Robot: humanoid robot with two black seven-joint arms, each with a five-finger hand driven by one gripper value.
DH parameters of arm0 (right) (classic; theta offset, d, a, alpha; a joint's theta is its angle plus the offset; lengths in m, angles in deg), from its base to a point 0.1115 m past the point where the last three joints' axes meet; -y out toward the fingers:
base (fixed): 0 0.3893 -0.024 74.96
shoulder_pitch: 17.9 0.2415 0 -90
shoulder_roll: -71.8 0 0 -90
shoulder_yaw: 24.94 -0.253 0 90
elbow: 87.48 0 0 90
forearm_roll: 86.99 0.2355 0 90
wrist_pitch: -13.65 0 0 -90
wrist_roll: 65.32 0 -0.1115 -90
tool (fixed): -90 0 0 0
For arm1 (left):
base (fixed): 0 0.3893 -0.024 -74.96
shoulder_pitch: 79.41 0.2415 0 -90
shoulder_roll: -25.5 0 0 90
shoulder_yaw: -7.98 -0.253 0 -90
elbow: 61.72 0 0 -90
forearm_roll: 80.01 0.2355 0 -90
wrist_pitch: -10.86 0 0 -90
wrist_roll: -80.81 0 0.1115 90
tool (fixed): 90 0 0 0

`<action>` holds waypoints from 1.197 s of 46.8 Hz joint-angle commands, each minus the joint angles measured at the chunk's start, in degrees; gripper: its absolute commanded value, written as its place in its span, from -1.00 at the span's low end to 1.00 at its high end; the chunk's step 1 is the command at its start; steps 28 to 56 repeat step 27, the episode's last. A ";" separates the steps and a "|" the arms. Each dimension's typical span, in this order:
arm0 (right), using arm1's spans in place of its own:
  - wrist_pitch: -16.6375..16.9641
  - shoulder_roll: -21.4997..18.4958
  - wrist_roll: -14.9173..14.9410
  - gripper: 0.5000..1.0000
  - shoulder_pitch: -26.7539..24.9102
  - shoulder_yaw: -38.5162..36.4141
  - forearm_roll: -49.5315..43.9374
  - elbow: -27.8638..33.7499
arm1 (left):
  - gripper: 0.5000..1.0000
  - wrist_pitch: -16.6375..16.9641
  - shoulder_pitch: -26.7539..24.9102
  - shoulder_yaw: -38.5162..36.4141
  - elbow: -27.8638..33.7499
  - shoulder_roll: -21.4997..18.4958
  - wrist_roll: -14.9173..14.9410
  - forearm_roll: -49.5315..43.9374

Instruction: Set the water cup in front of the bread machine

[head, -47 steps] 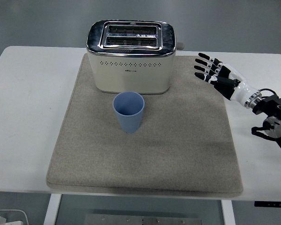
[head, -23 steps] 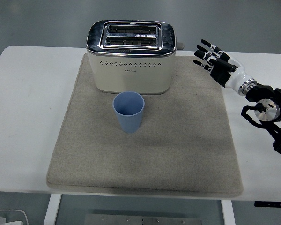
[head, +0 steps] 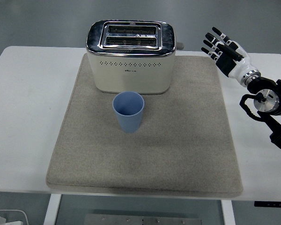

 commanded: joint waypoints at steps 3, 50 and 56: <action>-0.71 -0.27 0.01 0.75 -0.08 -0.03 0.07 0.01 | 1.00 0.00 0.00 0.00 0.00 0.00 0.00 0.00; -0.89 -0.53 -0.52 0.75 -0.08 -2.67 0.25 1.94 | 1.00 0.00 0.00 0.00 0.00 0.00 0.00 0.00; -0.89 -0.53 -0.52 0.75 -0.08 -2.67 0.25 1.94 | 1.00 0.00 0.00 0.00 0.00 0.00 0.00 0.00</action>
